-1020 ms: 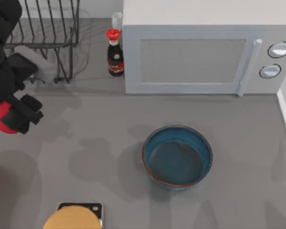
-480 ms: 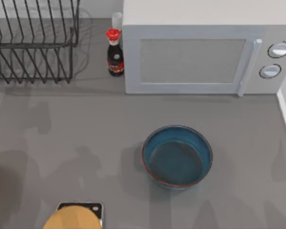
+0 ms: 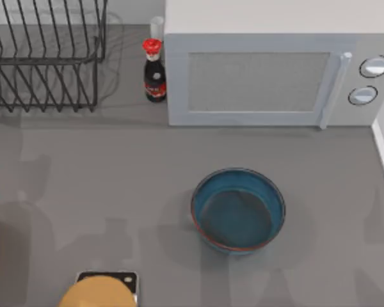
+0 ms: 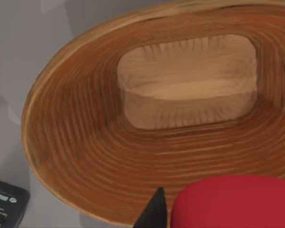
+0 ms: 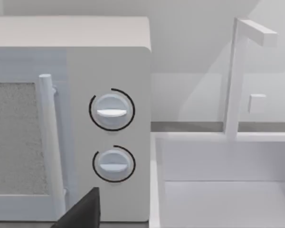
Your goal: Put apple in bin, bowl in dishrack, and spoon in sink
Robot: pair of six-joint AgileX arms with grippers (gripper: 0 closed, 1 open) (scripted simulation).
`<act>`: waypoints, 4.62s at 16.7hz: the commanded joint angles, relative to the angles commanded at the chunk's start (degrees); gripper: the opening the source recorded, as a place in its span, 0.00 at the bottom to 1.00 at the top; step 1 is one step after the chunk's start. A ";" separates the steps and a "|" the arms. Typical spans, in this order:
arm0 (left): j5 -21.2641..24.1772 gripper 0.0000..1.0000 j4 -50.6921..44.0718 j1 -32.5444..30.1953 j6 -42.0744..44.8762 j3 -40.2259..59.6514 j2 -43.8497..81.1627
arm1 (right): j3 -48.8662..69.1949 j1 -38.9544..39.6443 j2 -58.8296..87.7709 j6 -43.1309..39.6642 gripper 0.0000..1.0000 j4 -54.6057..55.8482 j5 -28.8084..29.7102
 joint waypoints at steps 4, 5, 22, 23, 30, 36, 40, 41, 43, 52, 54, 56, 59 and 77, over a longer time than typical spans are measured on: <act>0.00 0.00 0.01 0.08 0.25 -0.07 -0.12 | 0.00 0.00 0.00 0.00 1.00 0.00 0.00; -0.02 0.00 0.10 -0.19 0.26 0.12 0.12 | 0.00 0.00 0.00 0.00 1.00 0.00 0.00; 0.00 0.23 16.16 0.52 0.72 -14.31 1.81 | 0.00 0.00 0.00 0.00 1.00 0.00 0.00; 0.00 0.30 16.16 0.52 0.72 -14.31 1.81 | 0.00 0.00 0.00 0.00 1.00 0.00 0.00; 0.00 0.83 16.16 0.52 0.72 -14.31 1.81 | 0.00 0.00 0.00 0.00 1.00 0.00 0.00; 0.00 1.00 16.16 0.52 0.72 -14.31 1.81 | 0.00 0.00 0.00 0.00 1.00 0.00 0.00; 0.00 1.00 16.16 0.52 0.72 -14.31 1.81 | 0.00 0.00 0.00 0.00 1.00 0.00 0.00; 0.00 1.00 16.15 0.47 0.72 -14.29 1.77 | 0.00 0.00 0.00 0.00 1.00 0.00 0.00; 0.02 1.00 16.61 0.35 0.30 -14.63 1.22 | 0.00 0.00 0.00 0.00 1.00 0.00 0.00; -0.13 1.00 34.73 -2.96 -28.89 -31.24 -23.44 | 0.00 0.00 0.00 0.00 1.00 0.00 0.00; -0.37 1.00 40.52 -4.03 -40.79 -37.56 -32.06 | 0.00 0.00 0.00 0.00 1.00 0.00 0.00; -0.61 1.00 46.64 -5.15 -53.47 -44.31 -41.35 | 0.00 0.00 0.00 0.00 1.00 0.00 0.00; -0.87 1.00 56.32 -6.87 -71.86 -54.33 -55.94 | 0.00 0.00 0.00 0.00 1.00 0.00 0.00; -0.90 1.00 75.86 -12.24 -100.93 -69.11 -80.21 | 0.00 0.00 0.00 0.00 1.00 0.00 0.00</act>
